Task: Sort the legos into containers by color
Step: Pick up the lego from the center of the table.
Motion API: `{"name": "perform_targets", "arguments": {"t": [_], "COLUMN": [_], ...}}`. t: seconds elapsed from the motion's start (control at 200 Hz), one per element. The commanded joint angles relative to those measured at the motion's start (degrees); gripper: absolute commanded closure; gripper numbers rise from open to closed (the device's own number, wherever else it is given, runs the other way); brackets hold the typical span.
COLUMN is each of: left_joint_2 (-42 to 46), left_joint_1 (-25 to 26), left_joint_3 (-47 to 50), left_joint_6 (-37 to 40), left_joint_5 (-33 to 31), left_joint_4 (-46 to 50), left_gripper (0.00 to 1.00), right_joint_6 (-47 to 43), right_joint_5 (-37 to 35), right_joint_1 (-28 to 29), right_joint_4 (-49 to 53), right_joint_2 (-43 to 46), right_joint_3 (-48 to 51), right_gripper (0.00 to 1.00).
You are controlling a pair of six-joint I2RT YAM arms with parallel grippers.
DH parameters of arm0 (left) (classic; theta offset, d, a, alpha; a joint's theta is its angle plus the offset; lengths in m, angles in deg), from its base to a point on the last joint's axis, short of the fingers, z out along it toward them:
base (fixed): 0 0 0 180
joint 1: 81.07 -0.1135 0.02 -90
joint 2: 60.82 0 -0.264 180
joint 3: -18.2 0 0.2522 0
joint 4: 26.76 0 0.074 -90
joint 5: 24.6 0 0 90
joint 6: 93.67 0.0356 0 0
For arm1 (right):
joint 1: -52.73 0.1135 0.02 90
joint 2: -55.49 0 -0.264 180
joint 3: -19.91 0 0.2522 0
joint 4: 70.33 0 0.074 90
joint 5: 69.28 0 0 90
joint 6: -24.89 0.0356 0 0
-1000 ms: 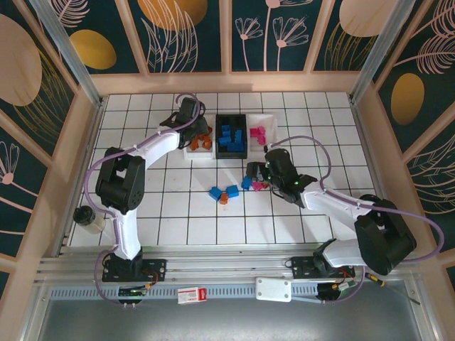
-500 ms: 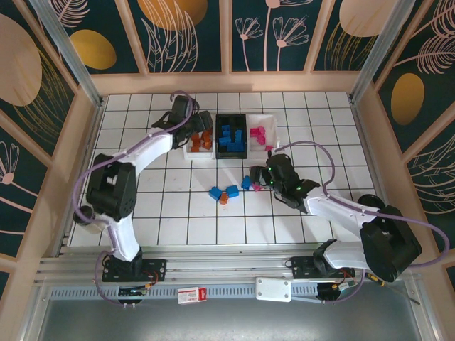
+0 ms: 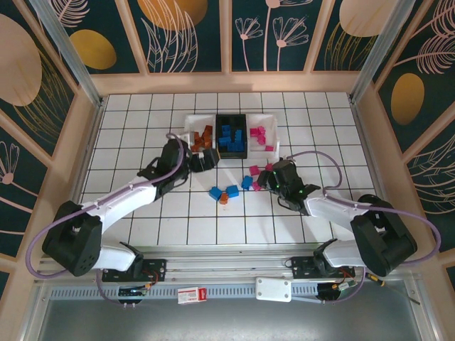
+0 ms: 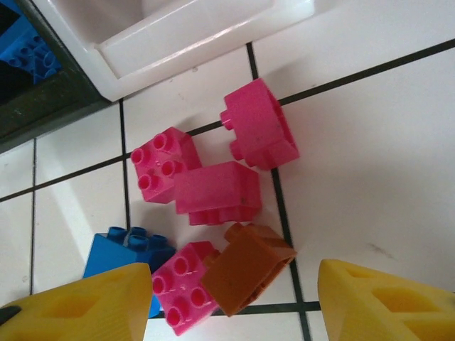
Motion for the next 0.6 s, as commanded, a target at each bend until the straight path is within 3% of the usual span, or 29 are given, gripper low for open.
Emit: {"name": "perform_targets", "arguments": {"t": [0.0,0.596], "left_joint_2": [4.1,6.9], "left_joint_1": [0.3,0.3], "left_joint_3": [3.4,7.3], "left_joint_6": [-1.8,-1.6], "left_joint_5": [1.5,-0.7], "left_joint_4": [-5.3,-3.1], "left_gripper": [0.02,0.02], "right_joint_6": [3.3,6.2], "right_joint_5": [2.4,2.3], "right_joint_1": [-0.7,-1.7], "right_joint_4": [-5.4,-5.9], "right_joint_2": [-1.6,-9.6], "right_joint_3": [0.7,2.2], "right_gripper": [0.38,0.55]}}
